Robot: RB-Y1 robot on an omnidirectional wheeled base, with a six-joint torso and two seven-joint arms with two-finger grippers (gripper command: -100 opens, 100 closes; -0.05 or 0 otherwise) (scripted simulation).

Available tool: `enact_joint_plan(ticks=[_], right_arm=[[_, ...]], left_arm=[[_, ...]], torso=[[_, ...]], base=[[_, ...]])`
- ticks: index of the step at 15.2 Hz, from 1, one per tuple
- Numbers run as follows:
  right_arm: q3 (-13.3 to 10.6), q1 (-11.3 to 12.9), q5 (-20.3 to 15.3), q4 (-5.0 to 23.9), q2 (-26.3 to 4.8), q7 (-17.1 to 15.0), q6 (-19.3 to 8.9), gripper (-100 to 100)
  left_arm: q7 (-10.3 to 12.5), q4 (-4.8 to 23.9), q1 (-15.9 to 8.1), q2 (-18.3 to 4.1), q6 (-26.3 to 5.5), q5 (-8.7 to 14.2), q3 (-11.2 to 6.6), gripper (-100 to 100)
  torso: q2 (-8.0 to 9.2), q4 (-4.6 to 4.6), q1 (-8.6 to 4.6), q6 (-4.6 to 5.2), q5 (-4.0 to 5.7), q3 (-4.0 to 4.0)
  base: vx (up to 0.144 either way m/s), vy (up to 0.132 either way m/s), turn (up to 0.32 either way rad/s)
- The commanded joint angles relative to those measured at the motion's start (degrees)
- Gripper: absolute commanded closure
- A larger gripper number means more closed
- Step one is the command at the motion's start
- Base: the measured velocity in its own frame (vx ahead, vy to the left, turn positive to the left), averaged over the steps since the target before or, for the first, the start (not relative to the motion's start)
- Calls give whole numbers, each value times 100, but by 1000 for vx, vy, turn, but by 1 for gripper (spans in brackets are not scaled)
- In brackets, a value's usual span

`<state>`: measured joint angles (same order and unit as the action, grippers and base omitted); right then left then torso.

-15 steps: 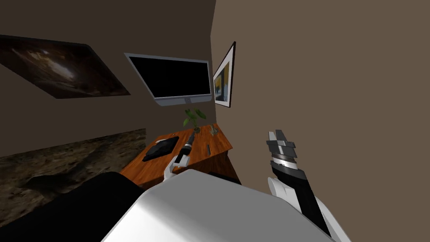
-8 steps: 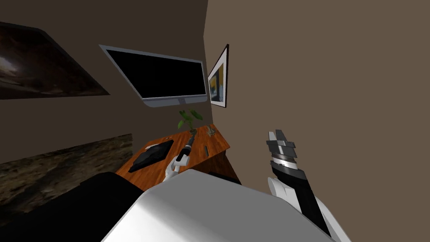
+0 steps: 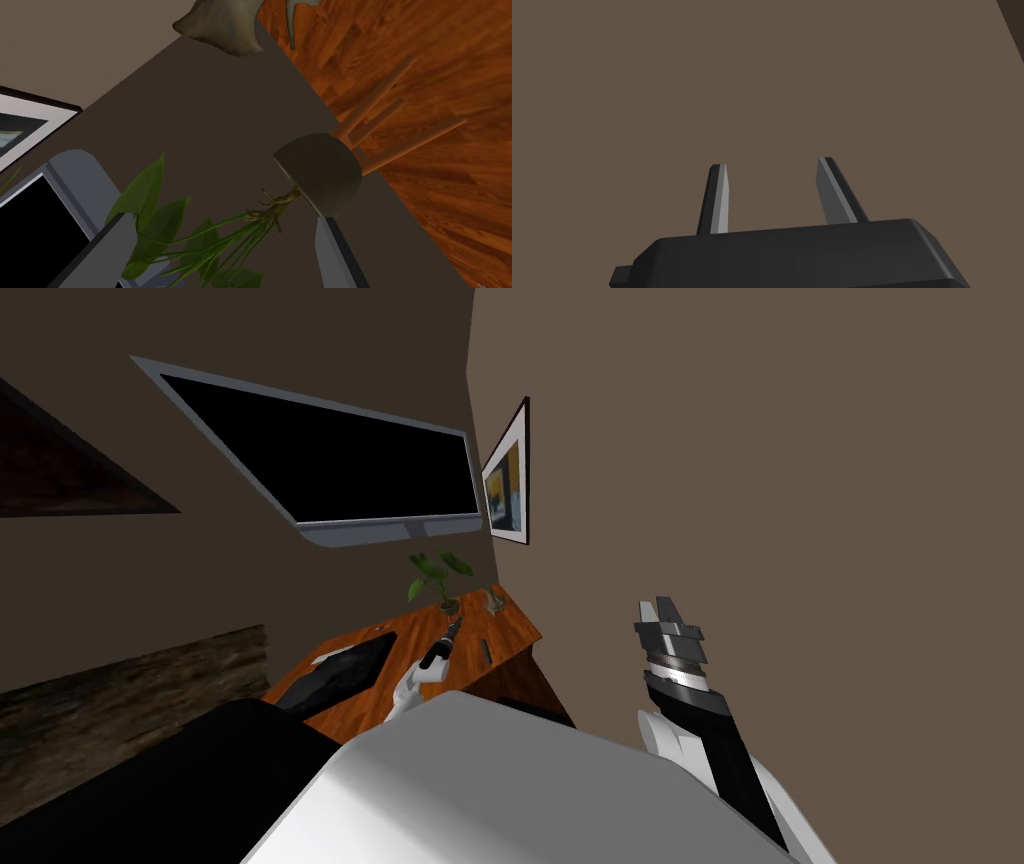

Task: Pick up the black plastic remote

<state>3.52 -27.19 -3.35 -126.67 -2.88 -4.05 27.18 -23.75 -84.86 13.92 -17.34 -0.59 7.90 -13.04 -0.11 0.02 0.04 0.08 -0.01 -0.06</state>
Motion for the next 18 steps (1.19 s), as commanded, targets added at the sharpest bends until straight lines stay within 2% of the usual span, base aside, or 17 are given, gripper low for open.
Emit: enact_joint_plan(ticks=[1,2,3,5,6,7,8,9,10,11,12,14,15,17,18], right_arm=[[0,0,0,0,0,0,0,0],[-1,0,0,0,0,0,0,0],[-1,-1,0,0,0,0,0,0],[-1,0,0,0,0,0,0,0],[-1,-1,0,0,0,0,0,0],[-2,0,0,0,0,0,0,0],[-1,0,0,0,0,0,0,0],[-2,0,0,0,0,0,0,0],[-1,0,0,0,-1,0,0,0],[-1,-1,0,0,-1,0,0,0],[-1,0,0,0,0,0,0,0],[-1,-1,0,0,0,0,0,0],[-1,-1,0,0,0,0,0,0],[-1,0,0,0,0,0,0,0],[-1,-1,0,0,0,0,0,0]], left_arm=[[-174,286,-108,-7,-249,35,-51,-100],[-174,322,-108,-7,-249,35,-51,-100],[-371,536,-236,-50,-468,102,-121,-100],[-371,677,-236,-50,-518,102,-121,-100],[-568,866,-364,-90,-762,168,-190,-100],[-568,1023,-364,-90,-787,168,-190,-100],[-752,1202,-492,-126,-941,235,-259,-100],[-764,1353,-492,-126,-1034,235,-259,-100],[-764,1386,-492,-126,-1056,235,-259,-100],[-959,1571,-619,-160,-1274,301,-326,-100],[-959,1685,-619,-160,-1323,301,-326,-100],[-959,1737,-619,-160,-1323,301,-326,-100],[-1150,1927,-745,-191,-1587,365,-393,-100],[-1150,2085,-745,-191,-1587,365,-393,-100],[-1339,2239,-868,-219,-1840,429,-458,-100]], torso=[[0,0,0,0,0,0],[0,0,1,-1,0,0],[0,0,-1,-5,0,0],[-1,0,-3,0,0,-1],[0,0,-4,-5,1,0],[-1,0,-3,1,1,-1],[-2,1,-2,-1,0,-1],[-3,0,-1,3,0,-2],[-4,1,0,1,0,-2],[-3,1,-2,-7,0,-2],[-3,1,-3,-1,0,-2],[-3,1,-5,-4,1,-2],[-1,1,-8,-6,2,-1],[-2,0,-9,0,2,-1],[-2,1,-7,-5,2,-1]], base=[[6,33,-287],[3,27,-81],[6,26,-215],[6,27,-187],[6,25,-231],[8,32,-269],[13,34,-369],[11,39,-299],[7,32,-76],[10,26,-176],[9,29,-214],[4,18,-67],[4,12,-199],[5,22,-214],[11,26,-211]])
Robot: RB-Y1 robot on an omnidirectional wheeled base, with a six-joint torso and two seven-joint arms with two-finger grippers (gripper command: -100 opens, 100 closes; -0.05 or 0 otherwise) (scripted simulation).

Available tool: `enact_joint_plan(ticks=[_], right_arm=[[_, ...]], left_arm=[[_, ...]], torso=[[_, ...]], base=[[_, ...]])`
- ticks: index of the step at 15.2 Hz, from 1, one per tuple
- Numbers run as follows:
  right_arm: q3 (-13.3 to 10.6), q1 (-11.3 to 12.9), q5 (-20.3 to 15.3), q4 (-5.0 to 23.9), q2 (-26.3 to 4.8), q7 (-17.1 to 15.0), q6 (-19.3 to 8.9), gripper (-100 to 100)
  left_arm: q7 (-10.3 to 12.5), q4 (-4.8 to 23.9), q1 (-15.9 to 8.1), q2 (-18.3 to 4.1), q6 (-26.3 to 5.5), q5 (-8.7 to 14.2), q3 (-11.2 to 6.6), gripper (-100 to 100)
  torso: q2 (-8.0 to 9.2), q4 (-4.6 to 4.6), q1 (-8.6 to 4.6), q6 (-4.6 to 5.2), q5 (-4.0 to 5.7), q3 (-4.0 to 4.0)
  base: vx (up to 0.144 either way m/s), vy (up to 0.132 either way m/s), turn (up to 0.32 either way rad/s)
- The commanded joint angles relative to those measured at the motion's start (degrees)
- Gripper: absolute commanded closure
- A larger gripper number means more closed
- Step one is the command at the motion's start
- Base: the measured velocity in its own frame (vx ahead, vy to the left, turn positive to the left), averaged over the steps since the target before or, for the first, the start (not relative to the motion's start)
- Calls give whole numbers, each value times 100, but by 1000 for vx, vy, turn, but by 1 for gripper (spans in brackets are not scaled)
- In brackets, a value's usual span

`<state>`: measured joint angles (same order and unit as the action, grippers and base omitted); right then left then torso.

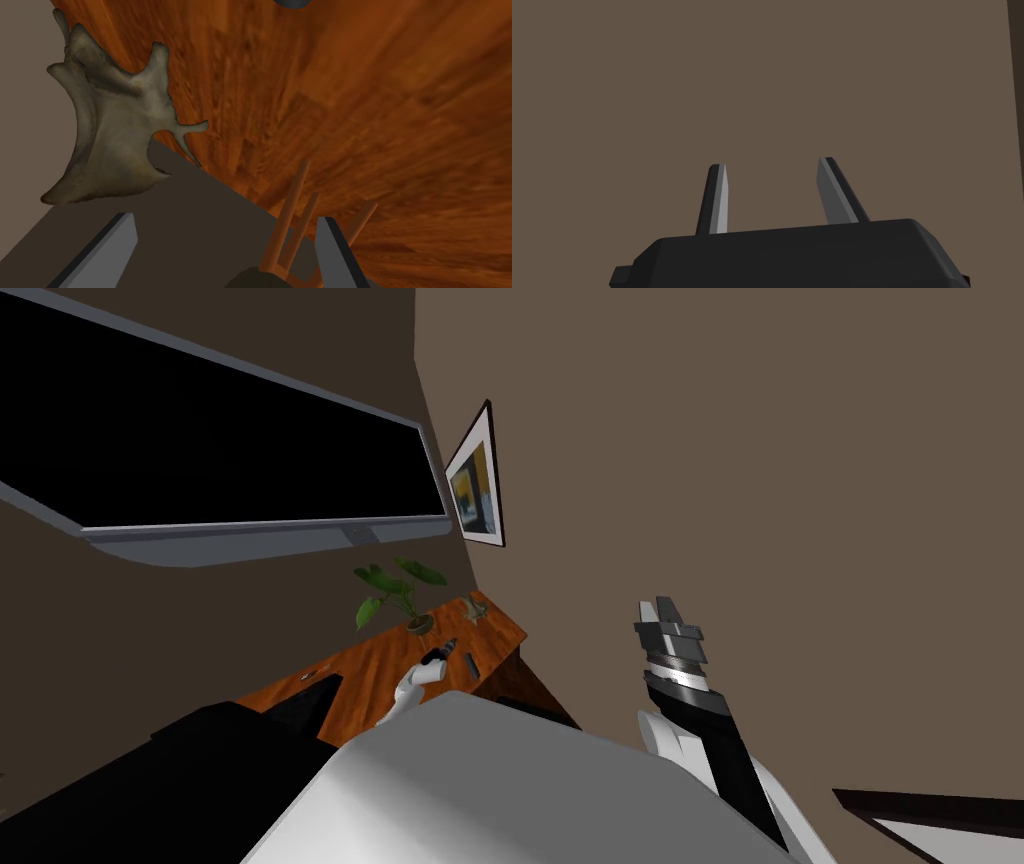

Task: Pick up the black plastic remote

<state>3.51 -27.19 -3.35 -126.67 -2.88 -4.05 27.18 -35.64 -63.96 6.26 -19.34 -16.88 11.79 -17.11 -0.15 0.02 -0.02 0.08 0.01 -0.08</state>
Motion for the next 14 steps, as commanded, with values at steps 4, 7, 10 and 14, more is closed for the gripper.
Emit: enact_joint_plan(ticks=[4,7,10,14], right_arm=[[0,0,0,0,0,0,0,0],[0,0,0,0,0,0,0,0],[0,0,0,0,0,0,0,0],[1,-1,0,0,0,0,0,0]], left_arm=[[-334,672,-223,-44,-473,101,-115,-100],[-513,999,-342,-67,-722,162,-176,-100],[-687,1315,-456,-87,-963,220,-236,-100],[-1014,1751,-674,-120,-1420,330,-347,-100]], torso=[[-1,0,-1,1,-1,-1],[0,1,3,-2,-1,-1],[0,1,0,-2,-1,0],[0,1,-3,-6,0,-1]], base=[[9,26,-205],[6,33,-211],[6,24,-172],[7,21,-171]])
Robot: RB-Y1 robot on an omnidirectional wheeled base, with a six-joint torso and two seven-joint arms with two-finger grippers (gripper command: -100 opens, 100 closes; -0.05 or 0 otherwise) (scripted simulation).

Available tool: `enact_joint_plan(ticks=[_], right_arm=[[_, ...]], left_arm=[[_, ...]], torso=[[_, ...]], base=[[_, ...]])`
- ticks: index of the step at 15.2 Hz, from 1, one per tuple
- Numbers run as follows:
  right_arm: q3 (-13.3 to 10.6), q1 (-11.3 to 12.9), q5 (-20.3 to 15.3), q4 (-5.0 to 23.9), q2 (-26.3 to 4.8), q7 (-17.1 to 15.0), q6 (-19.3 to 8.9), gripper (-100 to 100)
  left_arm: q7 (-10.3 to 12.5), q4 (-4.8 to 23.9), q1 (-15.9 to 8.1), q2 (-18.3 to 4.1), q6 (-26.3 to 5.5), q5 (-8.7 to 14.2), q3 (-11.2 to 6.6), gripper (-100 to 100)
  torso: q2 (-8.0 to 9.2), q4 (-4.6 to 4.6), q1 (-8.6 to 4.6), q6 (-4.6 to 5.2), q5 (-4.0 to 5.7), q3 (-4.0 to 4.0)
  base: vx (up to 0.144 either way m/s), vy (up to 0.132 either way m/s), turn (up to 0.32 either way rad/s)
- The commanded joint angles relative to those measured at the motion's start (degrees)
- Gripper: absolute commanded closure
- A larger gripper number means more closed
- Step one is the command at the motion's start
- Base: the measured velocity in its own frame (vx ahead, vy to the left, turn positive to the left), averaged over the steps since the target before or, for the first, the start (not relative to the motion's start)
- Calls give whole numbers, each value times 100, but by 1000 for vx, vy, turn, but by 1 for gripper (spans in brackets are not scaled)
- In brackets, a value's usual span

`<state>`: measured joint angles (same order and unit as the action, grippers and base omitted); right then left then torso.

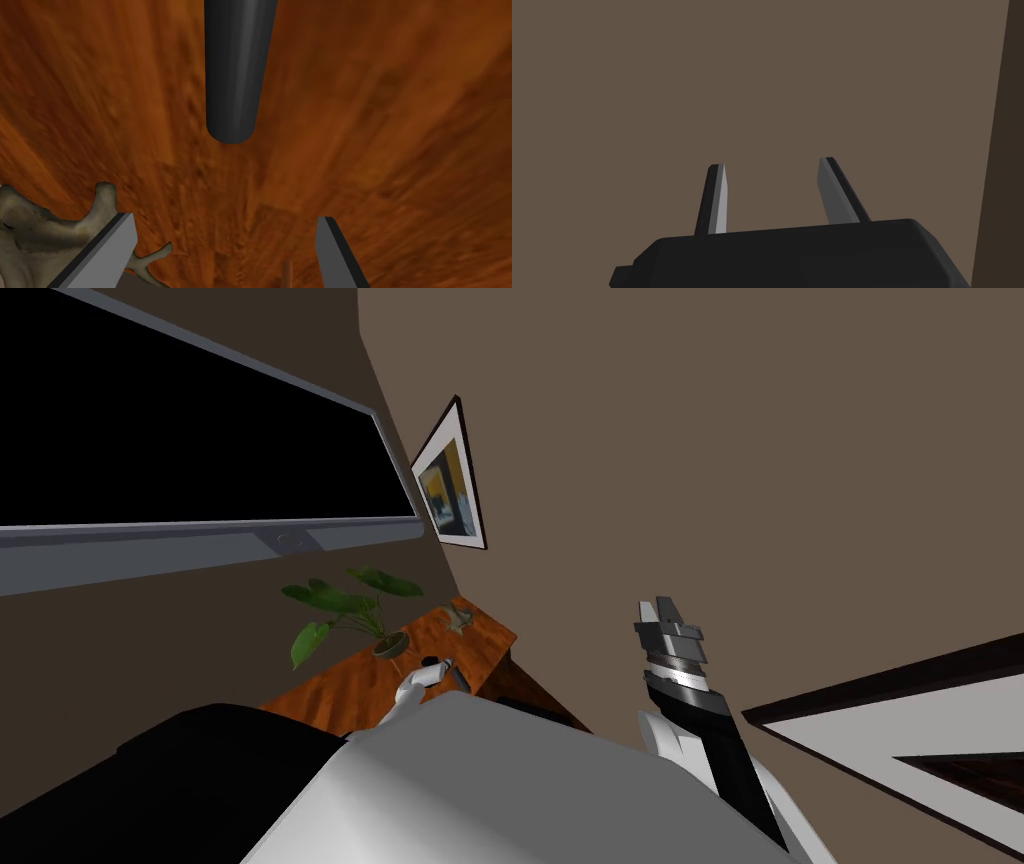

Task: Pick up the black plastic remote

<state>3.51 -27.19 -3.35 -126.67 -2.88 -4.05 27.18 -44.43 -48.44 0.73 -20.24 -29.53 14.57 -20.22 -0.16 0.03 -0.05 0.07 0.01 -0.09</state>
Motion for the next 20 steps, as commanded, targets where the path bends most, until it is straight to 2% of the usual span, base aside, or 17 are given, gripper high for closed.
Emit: enact_joint_plan(ticks=[1,2,3,4,6,7,9,10,11,12,15,16,18,20], right_arm=[[0,0,0,0,0,0,0,0],[0,0,0,0,0,0,0,0],[0,-1,0,0,0,0,0,0],[0,0,0,0,0,0,0,0],[1,-1,0,0,0,0,0,0],[1,-1,0,0,0,0,0,0],[0,0,0,0,0,0,0,0],[0,-1,0,0,0,0,0,0],[0,0,0,0,0,0,0,0],[0,0,0,0,0,0,0,0],[0,0,0,0,0,0,0,0],[0,-1,0,0,0,0,0,0],[0,-1,0,0,0,0,0,0],[0,-1,0,0,0,0,0,0]], left_arm=[[-136,286,-121,-31,-155,53,-35,-100],[-136,362,-121,-31,-155,53,-35,-100],[-288,562,-223,-44,-368,104,-87,-100],[-288,641,-223,-44,-368,104,-87,-100],[-288,641,-223,-44,-368,104,-87,-100],[-432,824,-318,-55,-569,152,-135,-100],[-432,904,-318,-55,-569,152,-135,-100],[-565,1090,-408,-65,-758,196,-180,-100],[-565,1149,-408,-65,-758,196,-180,-100],[-689,1315,-490,-73,-932,238,-221,-100],[-801,1583,-566,-80,-1091,275,-259,-100],[-902,1769,-633,-85,-1233,309,-292,-100],[-902,1769,-633,-85,-1233,309,-292,-100],[-1064,2070,-743,-93,-1464,363,-346,-100]], torso=[[0,0,0,0,0,0],[-1,0,0,0,0,0],[0,1,1,-4,0,0],[0,1,1,-1,0,0],[1,1,1,-5,0,0],[1,1,-2,-7,0,0],[0,0,-3,-2,1,0],[0,1,-2,-4,1,0],[0,0,-2,-1,0,0],[0,1,0,-2,0,0],[0,1,3,-2,-1,0],[-1,1,2,-3,0,-1],[-2,1,2,-4,0,-1],[0,1,-2,-4,0,0]], base=[[7,23,-217],[6,21,-89],[6,21,-186],[6,25,-213],[4,17,-25],[5,11,-146],[7,17,-134],[6,18,-182],[7,25,-177],[6,28,-212],[6,29,-170],[7,27,-159],[6,23,-85],[5,18,-153]])
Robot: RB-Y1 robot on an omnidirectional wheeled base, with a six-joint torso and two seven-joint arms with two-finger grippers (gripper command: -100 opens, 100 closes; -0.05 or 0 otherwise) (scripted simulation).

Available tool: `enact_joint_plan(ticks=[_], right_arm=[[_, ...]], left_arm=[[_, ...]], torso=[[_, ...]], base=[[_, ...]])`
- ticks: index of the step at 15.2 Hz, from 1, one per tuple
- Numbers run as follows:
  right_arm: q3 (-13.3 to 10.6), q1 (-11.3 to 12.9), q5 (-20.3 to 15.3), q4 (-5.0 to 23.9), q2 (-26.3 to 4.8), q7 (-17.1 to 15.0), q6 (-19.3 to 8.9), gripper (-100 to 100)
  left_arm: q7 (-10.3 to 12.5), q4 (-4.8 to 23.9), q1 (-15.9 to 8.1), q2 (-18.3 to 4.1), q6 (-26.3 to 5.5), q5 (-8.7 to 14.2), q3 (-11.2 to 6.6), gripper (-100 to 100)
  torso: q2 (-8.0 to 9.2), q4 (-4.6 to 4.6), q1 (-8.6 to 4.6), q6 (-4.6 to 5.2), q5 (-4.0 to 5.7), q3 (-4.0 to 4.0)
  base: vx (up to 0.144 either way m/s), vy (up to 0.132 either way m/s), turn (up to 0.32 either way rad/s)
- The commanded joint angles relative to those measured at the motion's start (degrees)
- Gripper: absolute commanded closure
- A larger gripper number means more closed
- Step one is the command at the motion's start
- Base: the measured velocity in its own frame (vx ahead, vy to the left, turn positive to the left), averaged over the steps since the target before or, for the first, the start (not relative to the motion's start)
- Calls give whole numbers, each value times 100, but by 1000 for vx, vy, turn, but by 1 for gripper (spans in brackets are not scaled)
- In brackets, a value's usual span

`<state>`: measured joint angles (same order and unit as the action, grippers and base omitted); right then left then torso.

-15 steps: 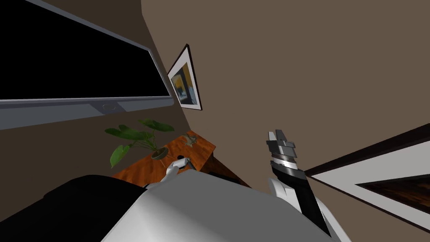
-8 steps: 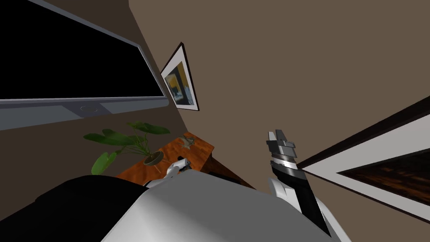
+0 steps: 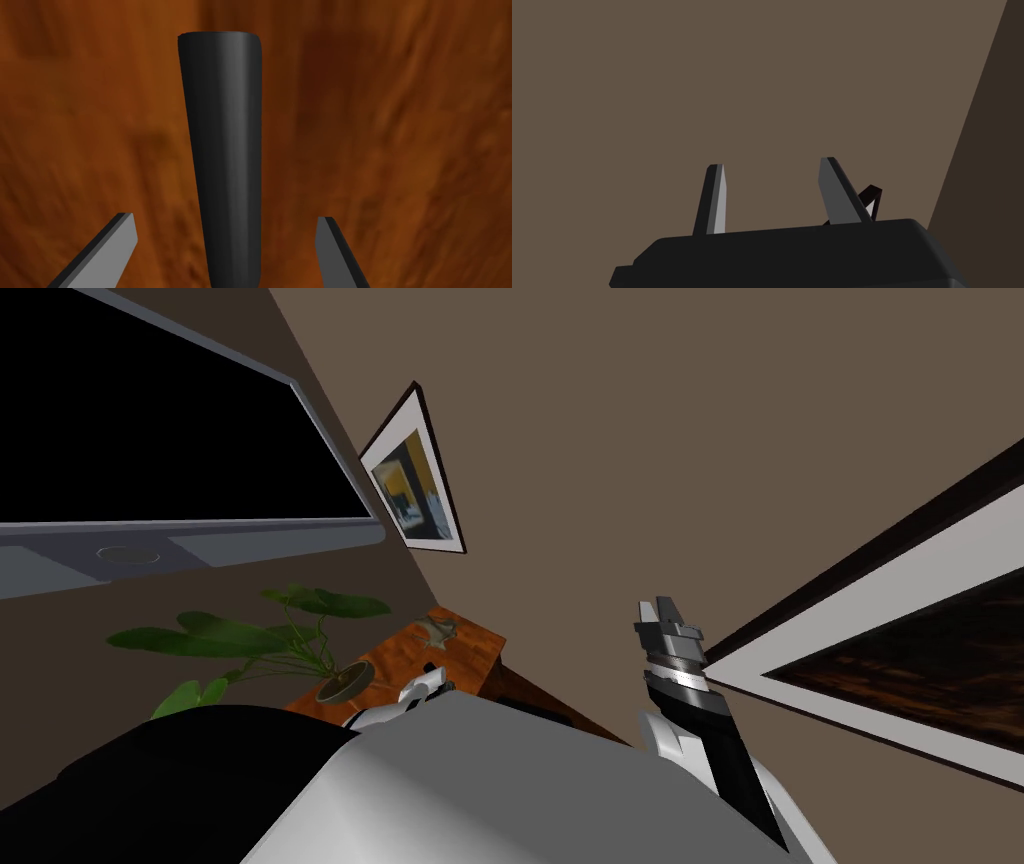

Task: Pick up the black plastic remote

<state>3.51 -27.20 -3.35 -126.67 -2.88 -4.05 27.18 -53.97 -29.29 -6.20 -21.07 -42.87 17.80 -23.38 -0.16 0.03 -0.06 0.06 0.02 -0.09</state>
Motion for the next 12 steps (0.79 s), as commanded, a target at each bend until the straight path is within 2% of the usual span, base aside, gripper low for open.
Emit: enact_joint_plan(ticks=[1,2,3,4,5,8,9,11,12], right_arm=[[0,0,0,0,0,0,0,0],[0,0,0,0,0,0,0,0],[0,-1,0,0,0,0,0,0],[0,-1,0,0,0,0,0,0],[1,-1,0,0,0,0,0,0],[1,-1,0,0,-1,0,0,0],[1,-1,0,0,0,0,0,0],[1,-1,0,0,0,0,0,0],[1,-1,0,0,0,0,0,0]], left_arm=[[-170,267,-91,-12,-216,59,-50,-100],[-170,233,-91,-12,-216,59,-50,-100],[-216,352,-122,-14,-281,74,-65,-100],[-183,315,-125,-35,-211,74,-57,-100],[-46,434,-125,94,-28,25,38,-100],[-46,434,-125,94,-28,25,38,-100],[61,486,-117,181,93,-12,103,-100],[61,486,-117,181,93,-12,103,-100],[169,539,-109,267,214,-49,168,-100]], torso=[[0,0,0,0,0,0],[0,0,1,-1,0,0],[-1,0,2,-2,0,-1],[-1,1,3,-4,-1,-1],[0,1,0,-5,0,-1],[2,0,18,-5,-4,1],[1,0,12,-5,-3,0],[3,0,9,-5,-2,1],[2,0,7,-5,-2,1]], base=[[8,25,-229],[6,28,-116],[6,26,-69],[4,16,-30],[0,54,-21],[1,61,-19],[0,37,-11],[-3,37,-11],[-1,48,-18]])
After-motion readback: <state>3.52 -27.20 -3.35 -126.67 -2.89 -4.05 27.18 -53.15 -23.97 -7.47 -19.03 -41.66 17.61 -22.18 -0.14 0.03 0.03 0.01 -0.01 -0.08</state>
